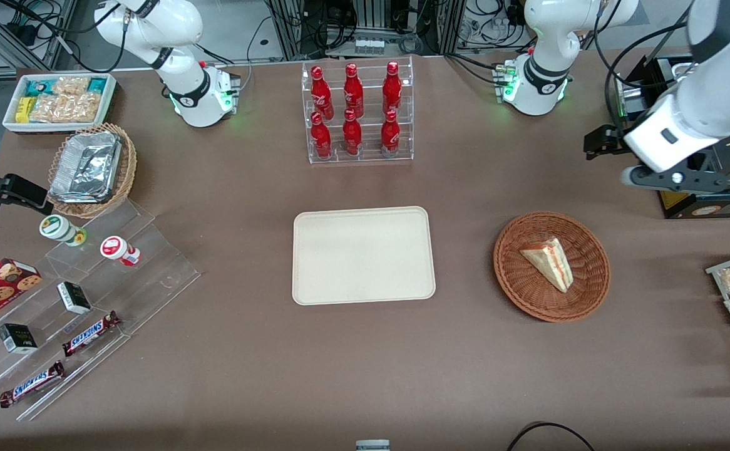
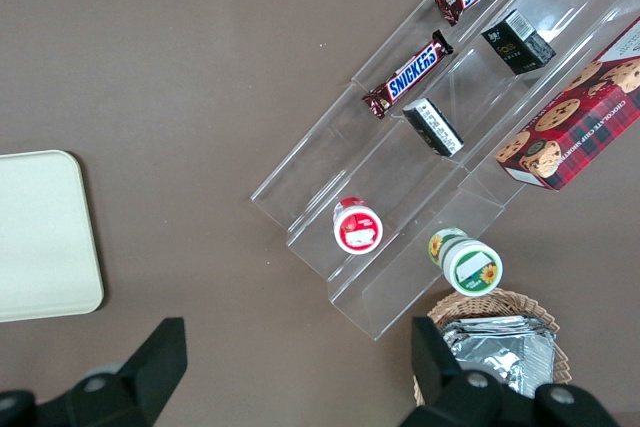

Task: Place sandwich from basket to tray
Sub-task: 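Move the left gripper down over the sandwich in the wicker basket, then close the left gripper on the wrapped sandwich's crust edge, then lift the sandwich and carry it with the left gripper over the tray, then lower the sandwich onto the tray and open the left gripper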

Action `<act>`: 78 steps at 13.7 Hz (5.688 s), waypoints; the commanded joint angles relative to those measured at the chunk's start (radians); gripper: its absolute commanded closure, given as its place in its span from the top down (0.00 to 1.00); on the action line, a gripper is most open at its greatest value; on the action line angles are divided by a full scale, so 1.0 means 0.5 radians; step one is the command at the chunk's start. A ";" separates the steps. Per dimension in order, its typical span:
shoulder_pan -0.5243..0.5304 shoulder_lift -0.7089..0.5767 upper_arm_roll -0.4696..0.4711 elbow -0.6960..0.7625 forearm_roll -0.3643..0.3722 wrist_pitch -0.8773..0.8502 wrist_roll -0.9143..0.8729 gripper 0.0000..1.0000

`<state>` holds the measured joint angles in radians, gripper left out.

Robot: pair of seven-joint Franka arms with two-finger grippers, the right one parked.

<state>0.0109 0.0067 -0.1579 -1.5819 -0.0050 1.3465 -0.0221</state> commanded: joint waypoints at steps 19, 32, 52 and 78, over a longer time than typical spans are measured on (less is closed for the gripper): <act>0.040 0.189 0.030 -1.098 0.016 1.580 -0.668 1.00; 0.015 0.560 0.027 -1.257 0.016 2.292 -1.628 1.00; -0.861 1.151 -0.025 0.070 0.133 1.323 -1.274 0.00; -1.356 1.543 0.021 0.927 0.096 0.885 -1.882 1.00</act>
<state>-0.6650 0.8564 -0.1701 -1.0935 0.0379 1.8751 -0.9765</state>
